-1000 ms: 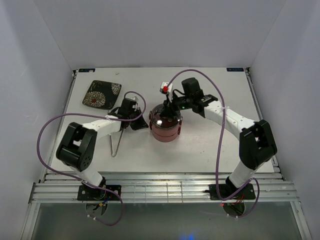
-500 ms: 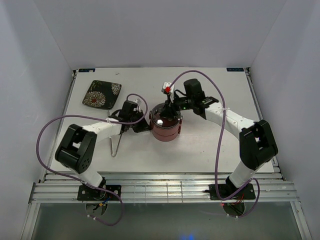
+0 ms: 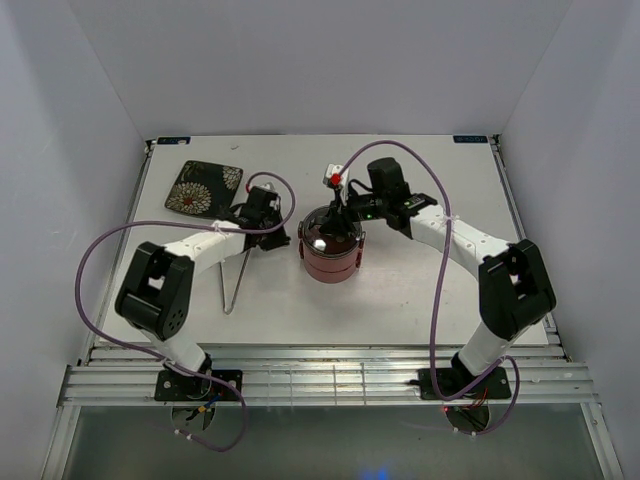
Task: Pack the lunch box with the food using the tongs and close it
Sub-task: Close the fastener on the packing box, then move the packing box to the center of the board.
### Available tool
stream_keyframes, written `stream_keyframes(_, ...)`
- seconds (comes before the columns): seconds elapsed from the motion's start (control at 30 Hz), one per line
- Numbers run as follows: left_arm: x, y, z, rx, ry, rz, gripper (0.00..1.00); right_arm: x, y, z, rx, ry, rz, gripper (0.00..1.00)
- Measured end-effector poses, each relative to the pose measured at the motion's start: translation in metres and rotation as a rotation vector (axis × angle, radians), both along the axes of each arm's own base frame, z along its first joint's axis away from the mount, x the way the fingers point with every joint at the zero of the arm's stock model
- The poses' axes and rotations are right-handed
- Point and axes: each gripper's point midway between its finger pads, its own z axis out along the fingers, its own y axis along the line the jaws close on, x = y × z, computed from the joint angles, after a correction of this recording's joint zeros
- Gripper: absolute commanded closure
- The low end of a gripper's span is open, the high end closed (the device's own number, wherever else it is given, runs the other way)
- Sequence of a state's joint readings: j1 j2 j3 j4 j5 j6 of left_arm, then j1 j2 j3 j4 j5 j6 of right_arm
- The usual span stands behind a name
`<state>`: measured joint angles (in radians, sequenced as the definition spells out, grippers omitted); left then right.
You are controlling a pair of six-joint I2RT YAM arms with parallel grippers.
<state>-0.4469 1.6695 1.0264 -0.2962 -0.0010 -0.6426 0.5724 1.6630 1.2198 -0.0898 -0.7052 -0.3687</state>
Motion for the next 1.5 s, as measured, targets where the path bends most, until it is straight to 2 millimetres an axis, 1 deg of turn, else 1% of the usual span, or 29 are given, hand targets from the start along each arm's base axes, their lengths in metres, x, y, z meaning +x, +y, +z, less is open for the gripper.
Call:
stream_keyframes(0.07, -0.003, -0.008, -0.006, -0.037, 0.012, -0.026, 1.0, 0.0, 0.0, 0.0, 0.0, 0.0, 0.0, 0.92)
stream_keyframes(0.17, -0.013, -0.034, -0.007, -0.189, -0.004, -0.1, 1.0, 0.0, 0.0, 0.001, 0.003, -0.001, -0.001, 0.92)
stream_keyframes(0.2, -0.015, -0.037, -0.008, -0.221, -0.014, -0.104, 1.0, 0.0, 0.0, 0.001, 0.004, 0.0, -0.001, 0.92)
stream_keyframes(0.3, -0.019, -0.035, -0.003, -0.264, -0.044, -0.111, 1.0, -0.001, -0.001, 0.001, 0.005, 0.001, -0.002, 0.92)
stream_keyframes(0.4, -0.012, -0.036, 0.01, -0.301, -0.081, -0.121, 1.0, -0.001, -0.001, 0.001, 0.008, 0.001, -0.002, 0.92)
stream_keyframes(0.5, -0.005, -0.037, 0.02, -0.31, -0.103, -0.128, 1.0, -0.001, -0.001, 0.001, 0.009, 0.003, -0.003, 0.92)
stream_keyframes(0.6, -0.01, -0.032, 0.02, -0.283, -0.086, -0.126, 1.0, -0.001, -0.001, 0.001, 0.009, 0.003, -0.002, 0.92)
stream_keyframes(0.63, -0.012, -0.028, 0.02, -0.26, -0.074, -0.116, 1.0, -0.001, -0.001, 0.001, 0.009, 0.003, -0.001, 0.92)
stream_keyframes(0.67, -0.013, -0.023, 0.02, -0.234, -0.068, -0.101, 0.96, -0.002, -0.001, 0.0, 0.008, 0.004, -0.002, 0.92)
stream_keyframes(0.7, -0.013, -0.018, 0.023, -0.208, -0.068, -0.086, 0.84, -0.001, -0.001, 0.0, 0.006, 0.004, -0.003, 0.92)
stream_keyframes(0.77, -0.013, -0.005, 0.033, -0.158, -0.09, -0.052, 0.65, -0.001, -0.002, 0.001, -0.001, 0.006, -0.009, 0.92)
stream_keyframes(0.8, -0.012, 0.002, 0.04, -0.136, -0.11, -0.028, 0.5, 0.0, -0.002, 0.001, -0.007, 0.007, -0.016, 0.92)
stream_keyframes(0.83, -0.012, 0.009, 0.047, -0.12, -0.128, -0.008, 0.42, 0.001, -0.003, 0.001, -0.012, 0.008, -0.022, 0.92)
stream_keyframes(0.87, -0.011, 0.016, 0.057, -0.102, -0.158, 0.016, 0.31, 0.002, -0.004, 0.001, -0.017, 0.009, -0.031, 0.92)
stream_keyframes(0.9, -0.011, 0.022, 0.067, -0.091, -0.189, 0.033, 0.03, 0.003, -0.005, 0.001, -0.023, 0.011, -0.04, 0.92)
stream_keyframes(0.97, -0.01, 0.034, 0.089, -0.071, -0.254, 0.069, 0.02, 0.004, -0.007, 0.0, -0.034, 0.012, -0.059, 0.92)
stream_keyframes(1.03, -0.009, 0.042, 0.108, -0.059, -0.304, 0.09, 0.02, 0.008, -0.011, 0.001, -0.048, 0.007, -0.091, 0.92)
stream_keyframes(1.1, -0.009, 0.047, 0.12, -0.048, -0.339, 0.099, 0.02, 0.015, -0.02, 0.001, -0.063, 0.007, -0.134, 0.92)
stream_keyframes(1.17, -0.01, 0.049, 0.127, -0.041, -0.36, 0.099, 0.02, 0.024, -0.031, 0.0, -0.073, 0.011, -0.18, 0.9)
stream_keyframes(1.3, -0.018, 0.046, 0.129, -0.064, -0.384, 0.056, 0.02, 0.046, -0.055, 0.001, -0.099, 0.002, -0.245, 0.88)
stream_keyframes(1.33, -0.022, 0.044, 0.126, -0.076, -0.387, 0.04, 0.02, 0.048, -0.058, 0.001, -0.106, -0.002, -0.241, 0.89)
stream_keyframes(1.4, -0.031, 0.04, 0.118, -0.093, -0.375, 0.006, 0.02, 0.05, -0.062, 0.001, -0.118, -0.014, -0.225, 0.89)
stream_keyframes(1.5, -0.038, 0.036, 0.109, -0.107, -0.36, -0.03, 0.02, 0.048, -0.063, 0.001, -0.138, -0.024, -0.173, 0.85)
